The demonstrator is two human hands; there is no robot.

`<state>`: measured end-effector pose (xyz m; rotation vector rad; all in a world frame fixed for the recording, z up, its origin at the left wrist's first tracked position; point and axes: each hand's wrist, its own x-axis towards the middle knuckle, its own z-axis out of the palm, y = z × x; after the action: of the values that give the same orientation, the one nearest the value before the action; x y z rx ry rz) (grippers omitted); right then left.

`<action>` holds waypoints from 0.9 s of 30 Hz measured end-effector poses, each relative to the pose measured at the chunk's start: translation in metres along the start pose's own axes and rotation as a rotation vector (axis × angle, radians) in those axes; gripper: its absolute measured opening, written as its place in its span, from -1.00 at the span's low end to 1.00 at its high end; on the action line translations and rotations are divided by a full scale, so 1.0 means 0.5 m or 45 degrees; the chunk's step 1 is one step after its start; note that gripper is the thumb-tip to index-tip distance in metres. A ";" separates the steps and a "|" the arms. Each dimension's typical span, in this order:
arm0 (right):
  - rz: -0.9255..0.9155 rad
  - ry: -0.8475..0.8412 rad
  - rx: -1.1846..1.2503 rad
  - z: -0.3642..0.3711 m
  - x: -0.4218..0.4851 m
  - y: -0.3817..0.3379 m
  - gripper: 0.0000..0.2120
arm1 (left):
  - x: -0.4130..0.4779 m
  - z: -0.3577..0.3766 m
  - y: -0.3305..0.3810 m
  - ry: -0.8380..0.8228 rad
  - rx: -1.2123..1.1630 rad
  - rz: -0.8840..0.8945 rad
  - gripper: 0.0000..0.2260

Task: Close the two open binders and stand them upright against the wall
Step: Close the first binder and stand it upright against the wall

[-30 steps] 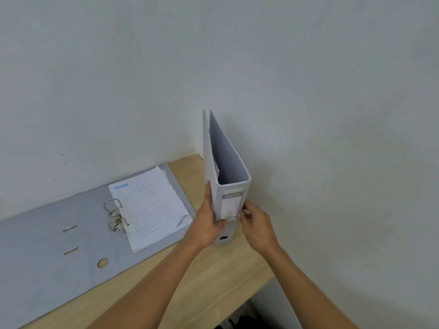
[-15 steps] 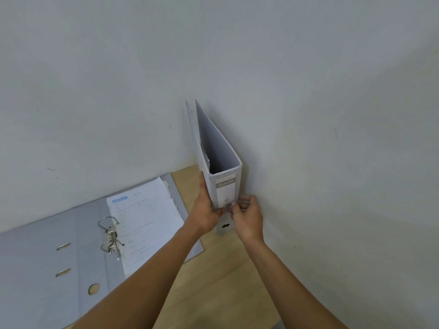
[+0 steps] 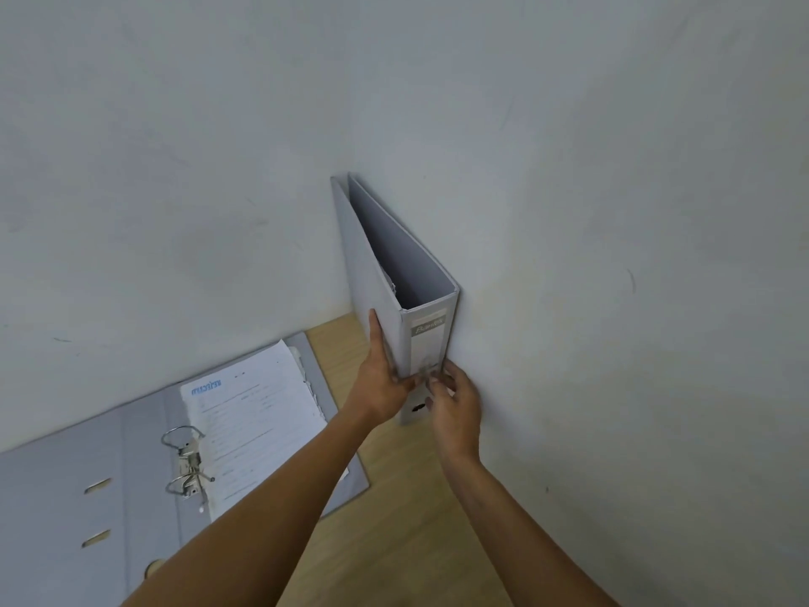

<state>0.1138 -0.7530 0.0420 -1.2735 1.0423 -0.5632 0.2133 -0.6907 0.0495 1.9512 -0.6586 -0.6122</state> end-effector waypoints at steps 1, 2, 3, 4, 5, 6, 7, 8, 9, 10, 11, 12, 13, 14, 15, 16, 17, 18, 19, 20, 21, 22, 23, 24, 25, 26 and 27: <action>-0.003 0.014 0.007 0.000 0.001 0.002 -0.64 | 0.001 0.001 -0.002 0.001 0.005 0.004 0.13; -0.005 0.029 0.012 -0.001 0.001 0.004 -0.65 | 0.000 0.003 -0.004 0.001 0.009 0.006 0.13; -0.001 0.042 0.020 0.000 0.000 0.006 -0.67 | 0.000 0.002 -0.004 0.003 0.012 0.001 0.13; 0.007 0.050 0.030 -0.001 0.000 0.008 -0.69 | 0.001 0.003 -0.003 0.003 0.011 -0.005 0.13; 0.018 0.049 0.040 0.000 -0.003 0.009 -0.71 | 0.001 0.003 -0.002 0.005 0.009 -0.015 0.12; 0.029 0.039 0.047 0.000 -0.005 0.009 -0.72 | 0.000 0.003 -0.001 0.008 0.004 -0.030 0.12; 0.039 0.024 0.048 -0.001 -0.007 0.009 -0.71 | 0.000 0.002 -0.001 0.008 0.000 -0.048 0.12; 0.047 0.009 0.045 -0.001 -0.007 0.008 -0.70 | 0.001 0.001 -0.002 0.005 0.002 -0.064 0.11; 0.051 -0.004 0.040 -0.001 -0.007 0.007 -0.68 | 0.000 0.000 -0.004 0.000 0.014 -0.075 0.10; 0.054 -0.015 0.034 -0.003 -0.007 0.005 -0.66 | -0.001 -0.001 -0.005 -0.008 0.033 -0.082 0.08; 0.055 -0.029 0.024 -0.004 -0.009 0.002 -0.64 | -0.004 -0.002 -0.004 -0.014 0.054 -0.087 0.05; 0.056 -0.046 0.009 -0.006 -0.010 0.000 -0.62 | -0.005 -0.004 -0.004 -0.017 0.075 -0.095 0.03; 0.057 -0.065 -0.006 -0.007 -0.012 -0.002 -0.60 | -0.007 -0.005 -0.002 -0.016 0.092 -0.101 0.02; 0.055 -0.081 -0.017 -0.009 -0.013 -0.004 -0.59 | -0.010 -0.006 0.001 -0.014 0.105 -0.106 0.00; 0.048 -0.096 -0.025 -0.011 -0.014 -0.005 -0.58 | -0.012 -0.009 0.003 -0.011 0.113 -0.110 -0.01; 0.039 -0.107 -0.035 -0.012 -0.015 -0.006 -0.56 | -0.016 -0.011 0.004 -0.007 0.118 -0.114 -0.03; 0.027 -0.116 -0.048 -0.013 -0.017 -0.007 -0.55 | -0.020 -0.013 0.005 -0.004 0.117 -0.116 -0.04; 0.014 -0.125 -0.063 -0.013 -0.021 -0.008 -0.56 | -0.025 -0.015 0.005 -0.006 0.110 -0.118 -0.06; -0.002 -0.135 -0.078 -0.014 -0.026 -0.007 -0.57 | -0.033 -0.017 0.004 -0.011 0.099 -0.125 -0.07; -0.021 -0.144 -0.089 -0.015 -0.031 -0.005 -0.59 | -0.040 -0.019 0.004 -0.020 0.091 -0.130 -0.08; -0.043 -0.157 -0.100 -0.016 -0.037 -0.003 -0.60 | -0.048 -0.022 0.004 -0.029 0.084 -0.133 -0.10; -0.062 -0.173 -0.111 -0.016 -0.044 0.001 -0.61 | -0.058 -0.027 0.002 -0.036 0.078 -0.137 -0.12; -0.082 -0.181 -0.120 -0.018 -0.050 0.004 -0.62 | -0.064 -0.030 0.002 -0.039 0.074 -0.136 -0.14; -0.100 -0.190 -0.133 -0.018 -0.055 0.007 -0.63 | -0.070 -0.034 0.001 -0.036 0.077 -0.142 -0.16; -0.111 -0.206 -0.155 -0.015 -0.064 0.013 -0.64 | -0.082 -0.042 -0.004 -0.029 0.085 -0.156 -0.18; -0.122 -0.221 -0.176 -0.012 -0.072 0.017 -0.66 | -0.091 -0.049 -0.007 -0.020 0.088 -0.165 -0.19; -0.130 -0.240 -0.193 -0.008 -0.080 0.021 -0.68 | -0.101 -0.057 -0.011 -0.013 0.084 -0.166 -0.20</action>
<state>0.0897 -0.7189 0.0447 -1.4900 0.8794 -0.4380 0.1963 -0.6368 0.0639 2.0657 -0.5676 -0.6883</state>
